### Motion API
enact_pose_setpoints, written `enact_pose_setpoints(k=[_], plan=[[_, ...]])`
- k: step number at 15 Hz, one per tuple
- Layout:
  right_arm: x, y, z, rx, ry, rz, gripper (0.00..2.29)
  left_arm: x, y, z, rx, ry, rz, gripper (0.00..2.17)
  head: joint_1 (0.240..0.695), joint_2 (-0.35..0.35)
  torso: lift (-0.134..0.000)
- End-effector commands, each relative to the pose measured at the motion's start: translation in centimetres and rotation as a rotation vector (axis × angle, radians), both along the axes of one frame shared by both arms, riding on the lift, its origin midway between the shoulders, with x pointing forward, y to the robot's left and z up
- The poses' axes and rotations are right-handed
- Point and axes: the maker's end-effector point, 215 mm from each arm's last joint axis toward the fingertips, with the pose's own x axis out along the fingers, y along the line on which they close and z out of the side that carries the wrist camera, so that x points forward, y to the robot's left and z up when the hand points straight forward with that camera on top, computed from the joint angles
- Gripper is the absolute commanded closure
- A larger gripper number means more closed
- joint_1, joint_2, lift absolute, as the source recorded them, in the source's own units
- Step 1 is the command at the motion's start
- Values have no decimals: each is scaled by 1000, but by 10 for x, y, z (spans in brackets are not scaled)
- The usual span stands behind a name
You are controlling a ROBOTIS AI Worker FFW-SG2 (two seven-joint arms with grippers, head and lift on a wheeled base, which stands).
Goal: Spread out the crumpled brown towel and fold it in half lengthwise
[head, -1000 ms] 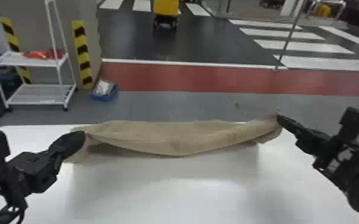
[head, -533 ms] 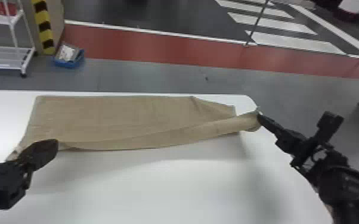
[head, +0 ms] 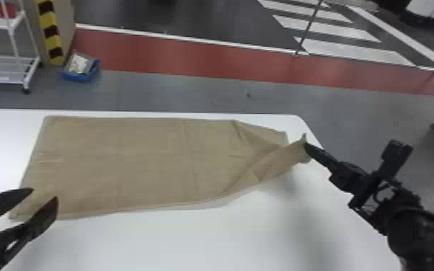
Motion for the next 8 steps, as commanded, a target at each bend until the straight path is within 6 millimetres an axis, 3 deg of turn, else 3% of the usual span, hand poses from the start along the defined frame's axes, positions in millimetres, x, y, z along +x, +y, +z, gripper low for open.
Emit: enact_pose_setpoints(k=[1,3,5,8], plan=[[0,4,-1,2,4,5,1301,-6,13,-9,40,-8,12,93,695,-271,-124],[1,7,0,5,6,10,1301,-3,27,-15,70,-17,39,93,695,-256,-124],[1,6,1,3,5,9,1301,0,30,-15,71,-10,44,188,695,-242,-124],[-2,4,0,5,6,5,1301,-4,30,-34,55,92,32,269,695,-234,-124]])
